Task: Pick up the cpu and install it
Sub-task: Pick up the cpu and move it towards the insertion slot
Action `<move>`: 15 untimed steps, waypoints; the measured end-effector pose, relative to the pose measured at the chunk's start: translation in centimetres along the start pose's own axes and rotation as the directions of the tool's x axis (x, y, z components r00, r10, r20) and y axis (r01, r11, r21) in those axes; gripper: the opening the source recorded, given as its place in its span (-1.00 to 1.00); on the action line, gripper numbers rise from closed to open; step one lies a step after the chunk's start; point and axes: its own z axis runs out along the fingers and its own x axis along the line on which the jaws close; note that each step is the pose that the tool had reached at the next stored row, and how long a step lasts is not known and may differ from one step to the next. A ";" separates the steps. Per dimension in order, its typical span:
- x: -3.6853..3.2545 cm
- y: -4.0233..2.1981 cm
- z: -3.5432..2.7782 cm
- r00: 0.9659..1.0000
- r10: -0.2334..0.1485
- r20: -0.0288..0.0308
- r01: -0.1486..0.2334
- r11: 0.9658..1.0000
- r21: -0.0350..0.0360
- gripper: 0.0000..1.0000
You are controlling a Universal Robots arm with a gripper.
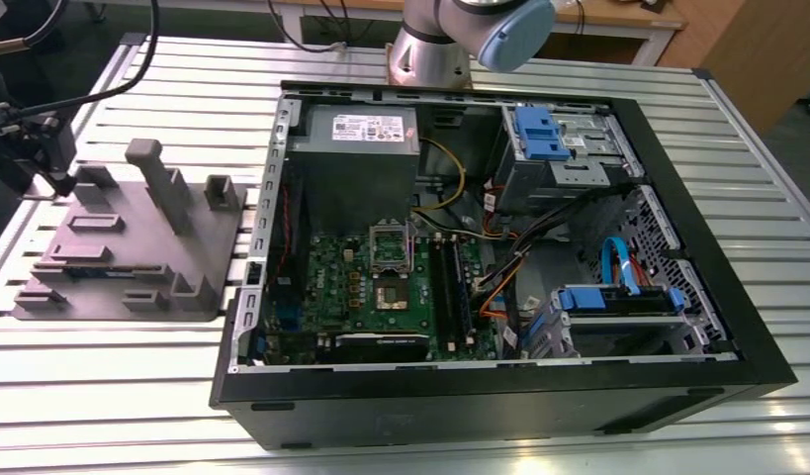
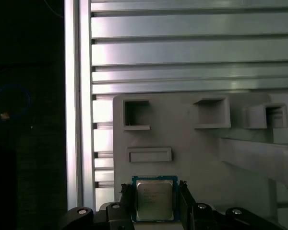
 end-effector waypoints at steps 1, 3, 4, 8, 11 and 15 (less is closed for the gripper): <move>0.00 0.01 -0.19 1.000 0.000 0.000 0.000 1.000 0.000 -0.06; -0.01 0.05 -0.71 1.000 0.000 0.000 0.000 1.000 0.000 -0.06; -0.02 0.07 -1.09 1.000 0.000 0.000 0.000 1.000 0.000 -0.06; -0.05 0.19 -2.83 1.000 0.000 0.000 0.000 1.000 0.000 -0.06; -0.07 0.27 -4.21 1.000 0.000 0.000 0.000 1.000 0.000 -0.06; -0.10 0.39 -6.00 1.000 0.000 0.000 0.000 1.000 0.000 -0.06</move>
